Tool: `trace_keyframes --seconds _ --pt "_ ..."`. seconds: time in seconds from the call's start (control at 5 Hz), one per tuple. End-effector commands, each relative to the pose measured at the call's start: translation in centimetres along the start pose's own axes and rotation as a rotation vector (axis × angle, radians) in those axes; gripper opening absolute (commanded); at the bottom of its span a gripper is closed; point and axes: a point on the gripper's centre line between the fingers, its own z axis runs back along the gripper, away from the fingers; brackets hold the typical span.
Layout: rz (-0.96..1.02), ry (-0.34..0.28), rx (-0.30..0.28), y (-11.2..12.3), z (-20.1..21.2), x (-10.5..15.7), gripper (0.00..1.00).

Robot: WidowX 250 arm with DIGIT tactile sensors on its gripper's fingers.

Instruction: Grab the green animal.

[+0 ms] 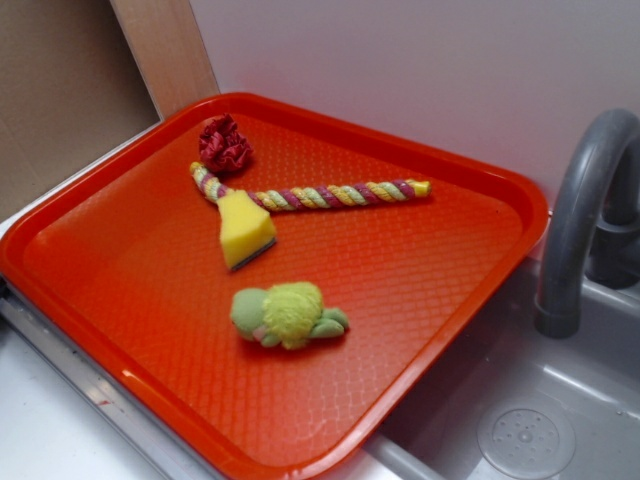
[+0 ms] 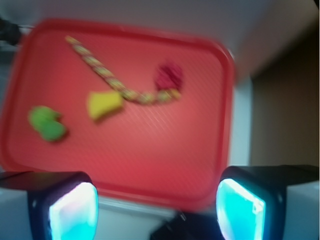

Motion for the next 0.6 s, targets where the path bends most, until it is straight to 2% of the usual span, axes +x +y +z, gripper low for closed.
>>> trace_keyframes --seconds 0.0,0.2,0.4 --pt "-0.421 -0.084 -0.056 -9.6 -0.6 3.1 1.0" --pt "-0.504 -0.072 -0.049 -13.1 -3.2 3.8 1.0" --pt "-0.526 -0.033 -0.049 -14.3 -6.1 3.9 1.0"
